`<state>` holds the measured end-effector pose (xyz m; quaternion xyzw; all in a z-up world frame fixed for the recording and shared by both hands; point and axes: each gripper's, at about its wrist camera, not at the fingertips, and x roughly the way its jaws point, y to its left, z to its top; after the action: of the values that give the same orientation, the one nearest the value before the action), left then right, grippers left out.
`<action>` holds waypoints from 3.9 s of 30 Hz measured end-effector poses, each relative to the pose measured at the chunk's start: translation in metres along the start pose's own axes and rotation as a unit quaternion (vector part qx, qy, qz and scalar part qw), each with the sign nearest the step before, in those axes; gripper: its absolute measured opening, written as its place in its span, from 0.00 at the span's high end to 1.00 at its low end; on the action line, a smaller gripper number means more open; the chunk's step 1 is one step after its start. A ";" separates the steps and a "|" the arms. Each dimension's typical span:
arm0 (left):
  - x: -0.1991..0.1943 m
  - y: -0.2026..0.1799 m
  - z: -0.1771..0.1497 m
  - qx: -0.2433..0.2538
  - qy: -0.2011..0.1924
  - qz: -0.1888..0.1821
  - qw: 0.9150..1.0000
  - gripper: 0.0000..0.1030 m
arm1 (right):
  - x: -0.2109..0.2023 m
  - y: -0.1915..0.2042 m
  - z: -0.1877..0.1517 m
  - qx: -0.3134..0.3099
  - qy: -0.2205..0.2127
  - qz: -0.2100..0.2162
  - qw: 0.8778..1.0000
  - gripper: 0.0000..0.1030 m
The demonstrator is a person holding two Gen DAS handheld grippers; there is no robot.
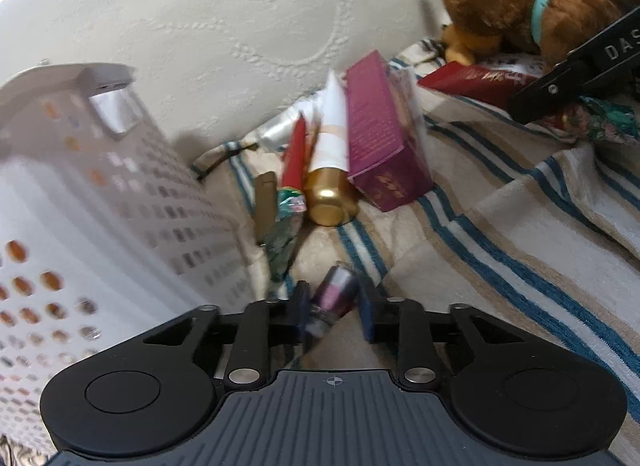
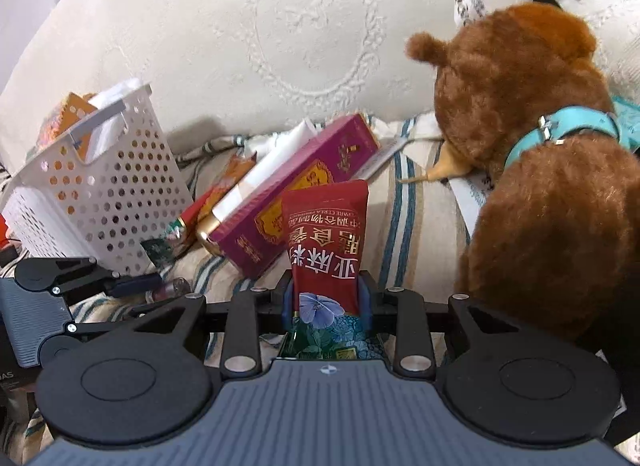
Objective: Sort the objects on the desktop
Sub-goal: 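Close the left tool on the pink-and-silver vial and lift it, then carry the vial and red sachet up over the white basket with both tools, then open both tools to drop the vial and sachet into the basket, then move both open tools back toward the remaining items on the bed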
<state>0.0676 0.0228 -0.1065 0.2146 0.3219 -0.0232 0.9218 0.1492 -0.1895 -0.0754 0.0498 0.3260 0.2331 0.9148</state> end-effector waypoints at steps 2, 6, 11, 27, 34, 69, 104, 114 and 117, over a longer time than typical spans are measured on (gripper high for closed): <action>-0.004 0.002 -0.002 -0.005 -0.004 0.002 1.000 0.88 | -0.003 0.002 0.001 -0.006 -0.008 -0.003 1.000 0.66; -0.018 0.006 -0.004 -0.030 -0.005 -0.025 0.999 1.00 | -0.011 0.009 0.002 -0.014 -0.019 0.000 1.000 0.65; -0.021 0.000 -0.005 -0.023 0.007 -0.002 1.000 1.00 | -0.022 0.016 0.002 -0.018 -0.031 0.005 0.999 0.65; 0.020 -0.002 0.013 0.027 0.052 -0.009 0.998 0.85 | -0.023 0.005 -0.002 0.004 -0.051 0.023 0.998 0.64; -0.005 0.000 0.005 -0.032 -0.003 -0.018 0.999 0.85 | -0.023 0.008 -0.002 -0.001 -0.052 0.021 0.998 0.63; -0.175 0.181 0.013 -0.124 -0.153 0.108 0.974 0.83 | -0.055 0.255 0.073 -0.097 -0.144 0.130 0.976 0.63; -0.146 0.198 -0.031 -0.157 -0.193 0.126 0.960 0.13 | -0.024 0.267 0.042 -0.080 -0.209 0.071 0.972 0.15; -0.169 0.128 -0.019 -0.160 -0.227 0.060 0.959 0.08 | 0.000 0.165 -0.009 -0.013 -0.104 -0.137 0.985 0.10; -0.161 0.106 -0.022 -0.149 -0.216 0.047 0.964 0.08 | 0.021 0.159 -0.013 -0.021 -0.085 -0.174 0.981 0.10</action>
<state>-0.0538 0.1129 0.0159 0.0799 0.1048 0.0226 0.9910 0.0929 -0.0398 -0.0593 -0.0075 0.2460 0.0725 0.9665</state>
